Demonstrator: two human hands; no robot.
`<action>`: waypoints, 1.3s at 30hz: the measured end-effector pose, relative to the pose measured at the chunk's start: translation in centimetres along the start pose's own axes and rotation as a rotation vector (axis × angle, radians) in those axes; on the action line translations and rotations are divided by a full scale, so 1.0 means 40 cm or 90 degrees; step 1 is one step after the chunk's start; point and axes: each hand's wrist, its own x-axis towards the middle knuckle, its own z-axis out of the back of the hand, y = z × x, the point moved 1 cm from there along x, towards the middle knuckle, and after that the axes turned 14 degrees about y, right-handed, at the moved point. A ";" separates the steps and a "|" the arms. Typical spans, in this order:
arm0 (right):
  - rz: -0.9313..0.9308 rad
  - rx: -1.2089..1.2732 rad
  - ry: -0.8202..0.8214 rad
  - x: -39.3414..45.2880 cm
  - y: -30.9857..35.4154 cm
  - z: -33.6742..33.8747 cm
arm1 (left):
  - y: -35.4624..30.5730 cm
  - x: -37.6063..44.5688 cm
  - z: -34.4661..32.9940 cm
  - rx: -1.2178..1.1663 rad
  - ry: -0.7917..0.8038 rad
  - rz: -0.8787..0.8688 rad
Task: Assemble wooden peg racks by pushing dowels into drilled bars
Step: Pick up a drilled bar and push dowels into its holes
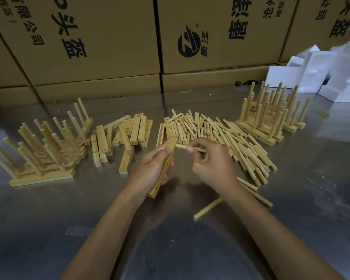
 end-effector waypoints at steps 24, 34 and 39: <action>-0.241 -0.378 0.040 0.009 -0.092 0.103 | 0.001 -0.006 0.045 -0.338 -0.104 0.050; 0.126 -0.138 0.258 -0.024 0.042 0.019 | 0.000 0.002 0.053 -0.307 -0.129 0.068; 0.189 -0.205 0.184 -0.024 0.049 0.011 | 0.001 0.004 0.047 -0.274 -0.131 0.079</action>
